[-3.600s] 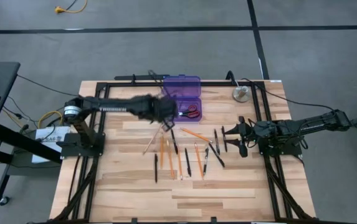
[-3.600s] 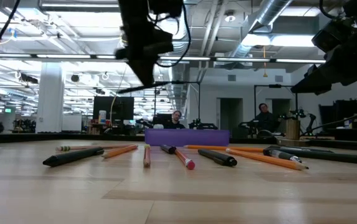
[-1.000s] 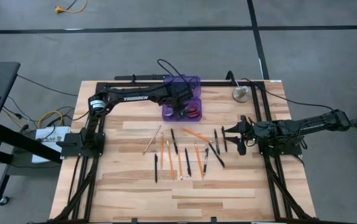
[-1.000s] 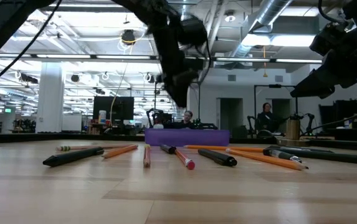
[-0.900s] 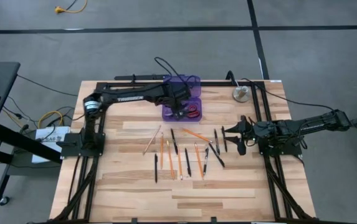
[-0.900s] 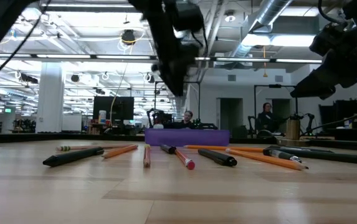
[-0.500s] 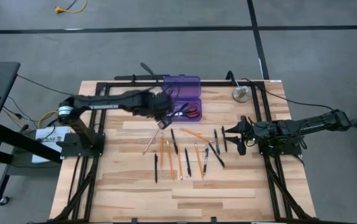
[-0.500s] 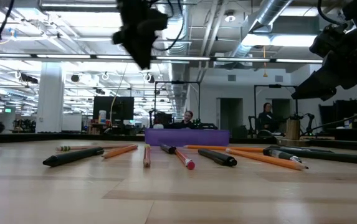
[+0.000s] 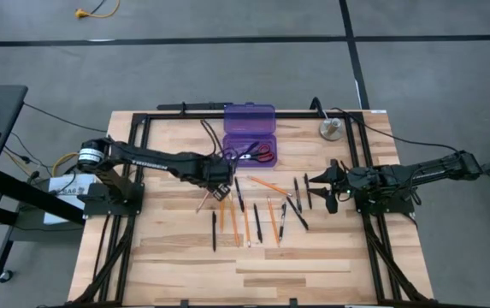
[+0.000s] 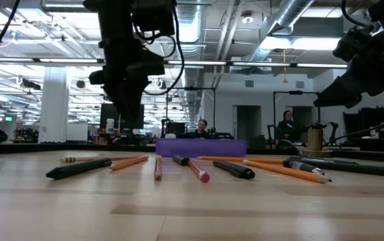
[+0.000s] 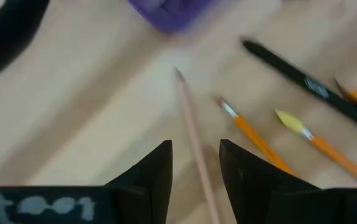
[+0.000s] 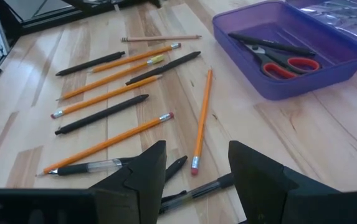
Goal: Pick & place school supplies into a supply box
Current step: Put the pink pencil into the violet supply box
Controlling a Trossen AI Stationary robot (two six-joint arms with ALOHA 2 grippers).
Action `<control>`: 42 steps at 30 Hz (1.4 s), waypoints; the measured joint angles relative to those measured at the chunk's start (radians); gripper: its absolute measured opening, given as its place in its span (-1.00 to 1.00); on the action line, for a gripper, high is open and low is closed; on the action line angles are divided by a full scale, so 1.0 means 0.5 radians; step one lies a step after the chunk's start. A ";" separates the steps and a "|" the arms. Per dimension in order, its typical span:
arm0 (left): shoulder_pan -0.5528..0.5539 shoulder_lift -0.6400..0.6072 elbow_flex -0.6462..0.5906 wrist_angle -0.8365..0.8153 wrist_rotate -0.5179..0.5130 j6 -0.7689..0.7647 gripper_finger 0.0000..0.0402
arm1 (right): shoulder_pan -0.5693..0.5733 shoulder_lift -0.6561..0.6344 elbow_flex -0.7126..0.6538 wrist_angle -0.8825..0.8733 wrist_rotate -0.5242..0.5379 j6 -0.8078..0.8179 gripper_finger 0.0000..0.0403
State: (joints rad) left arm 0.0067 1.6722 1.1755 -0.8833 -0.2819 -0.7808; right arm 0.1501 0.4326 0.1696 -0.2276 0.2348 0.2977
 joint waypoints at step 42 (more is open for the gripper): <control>0.054 0.381 -0.070 0.030 0.355 0.024 -0.40 | 0.000 0.040 0.000 -0.059 -0.005 0.018 -0.16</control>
State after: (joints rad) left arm 0.0338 1.8628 1.1405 -0.8682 -0.1042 -0.7689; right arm 0.1501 0.4525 0.1696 -0.2568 0.2321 0.3069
